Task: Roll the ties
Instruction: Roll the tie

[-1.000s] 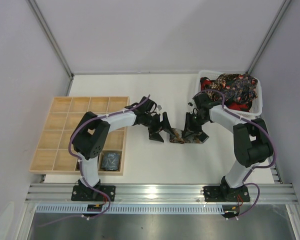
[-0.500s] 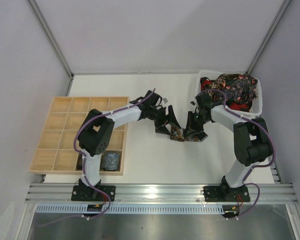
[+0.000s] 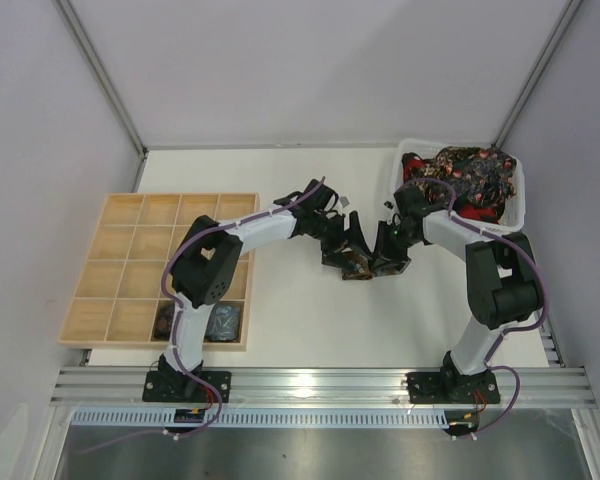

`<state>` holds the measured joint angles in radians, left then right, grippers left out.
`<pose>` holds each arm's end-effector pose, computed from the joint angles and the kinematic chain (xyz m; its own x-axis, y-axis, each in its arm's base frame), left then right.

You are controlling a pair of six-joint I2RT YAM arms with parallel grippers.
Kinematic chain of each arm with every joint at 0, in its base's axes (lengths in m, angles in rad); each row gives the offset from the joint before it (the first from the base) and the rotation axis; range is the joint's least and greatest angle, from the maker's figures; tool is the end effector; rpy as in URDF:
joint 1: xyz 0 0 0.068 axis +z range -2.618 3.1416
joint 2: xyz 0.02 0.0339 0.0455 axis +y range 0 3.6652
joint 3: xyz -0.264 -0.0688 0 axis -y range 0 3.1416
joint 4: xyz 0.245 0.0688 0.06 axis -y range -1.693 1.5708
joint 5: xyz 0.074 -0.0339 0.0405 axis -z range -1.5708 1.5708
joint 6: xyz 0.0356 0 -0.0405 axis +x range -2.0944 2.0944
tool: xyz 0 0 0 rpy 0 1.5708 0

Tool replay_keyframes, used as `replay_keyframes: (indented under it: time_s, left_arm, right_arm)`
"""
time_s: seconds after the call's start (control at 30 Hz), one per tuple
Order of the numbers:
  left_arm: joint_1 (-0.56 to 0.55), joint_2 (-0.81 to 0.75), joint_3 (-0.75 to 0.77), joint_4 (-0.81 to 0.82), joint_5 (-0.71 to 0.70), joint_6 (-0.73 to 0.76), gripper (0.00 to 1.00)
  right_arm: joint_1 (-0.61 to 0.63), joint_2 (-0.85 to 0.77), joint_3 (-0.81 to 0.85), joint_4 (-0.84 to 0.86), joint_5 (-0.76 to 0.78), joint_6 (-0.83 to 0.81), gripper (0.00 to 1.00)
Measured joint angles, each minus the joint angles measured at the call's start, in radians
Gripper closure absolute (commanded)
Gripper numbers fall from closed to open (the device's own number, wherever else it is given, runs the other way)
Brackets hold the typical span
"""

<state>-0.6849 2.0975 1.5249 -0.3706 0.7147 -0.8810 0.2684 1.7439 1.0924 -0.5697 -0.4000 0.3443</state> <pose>0.3341 -0.3030 0.1777 -0.9974 0.0624 0.0355 0.0102 0.6123 -0.7906 0.3176 0.1017 0.1724 -0.9786 0.0533 -0.1989 -0.0452 0.8868 0.4600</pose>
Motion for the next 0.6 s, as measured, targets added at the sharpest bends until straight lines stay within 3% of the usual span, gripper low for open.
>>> replay_keyframes:
  time_s: [0.6]
  left_arm:
    - [-0.013, 0.023, 0.074, -0.018, -0.030, -0.008, 0.23]
  right_arm:
    - [-0.045, -0.038, -0.074, 0.064, -0.050, 0.115, 0.80]
